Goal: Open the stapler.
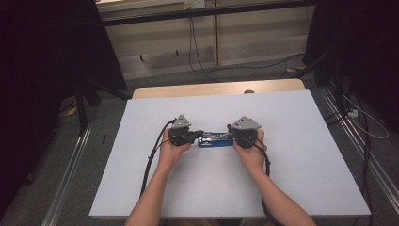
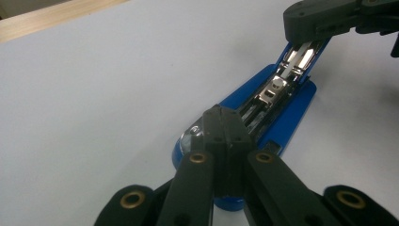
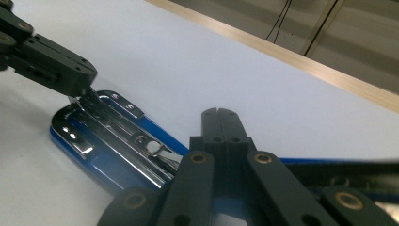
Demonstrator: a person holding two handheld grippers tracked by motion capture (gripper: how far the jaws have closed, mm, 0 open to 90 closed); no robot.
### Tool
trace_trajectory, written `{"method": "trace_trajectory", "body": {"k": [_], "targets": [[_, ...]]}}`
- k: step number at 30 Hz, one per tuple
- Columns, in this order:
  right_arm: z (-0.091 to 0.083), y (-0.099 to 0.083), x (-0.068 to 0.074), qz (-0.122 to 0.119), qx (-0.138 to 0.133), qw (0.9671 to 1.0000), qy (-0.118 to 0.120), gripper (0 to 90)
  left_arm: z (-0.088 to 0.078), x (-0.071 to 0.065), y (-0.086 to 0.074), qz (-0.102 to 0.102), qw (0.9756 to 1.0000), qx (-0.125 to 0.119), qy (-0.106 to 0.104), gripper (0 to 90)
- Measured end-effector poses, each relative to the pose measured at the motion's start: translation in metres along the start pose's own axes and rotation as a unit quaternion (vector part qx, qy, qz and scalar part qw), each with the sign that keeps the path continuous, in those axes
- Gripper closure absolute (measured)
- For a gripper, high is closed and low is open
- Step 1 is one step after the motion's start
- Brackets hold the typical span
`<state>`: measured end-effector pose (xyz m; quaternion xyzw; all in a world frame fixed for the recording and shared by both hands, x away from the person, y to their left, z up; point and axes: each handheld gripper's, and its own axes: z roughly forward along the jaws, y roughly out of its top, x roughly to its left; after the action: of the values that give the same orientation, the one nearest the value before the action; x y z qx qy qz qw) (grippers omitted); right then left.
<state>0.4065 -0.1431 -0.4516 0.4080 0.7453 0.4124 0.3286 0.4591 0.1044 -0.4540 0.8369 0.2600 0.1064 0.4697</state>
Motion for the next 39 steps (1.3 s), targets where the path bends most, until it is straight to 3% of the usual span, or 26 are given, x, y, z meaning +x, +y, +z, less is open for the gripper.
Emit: {"method": "trace_trajectory", "body": {"k": [3,17,39], "targets": [[0.0,-0.001,-0.004,0.017,-0.005,0.9998,0.005,90.0,0.0,0.0,0.0,0.0,1.0,0.001,0.0,90.0],[-0.001,-0.002,-0.006,-0.001,-0.008,1.0,0.004,90.0,0.0,0.001,0.0,-0.002,1.0,-0.001,0.0,90.0],[-0.003,-0.008,-0.013,0.003,-0.005,1.0,0.001,90.0,0.0,0.001,-0.001,-0.006,1.0,-0.004,-0.003,90.0]]}}
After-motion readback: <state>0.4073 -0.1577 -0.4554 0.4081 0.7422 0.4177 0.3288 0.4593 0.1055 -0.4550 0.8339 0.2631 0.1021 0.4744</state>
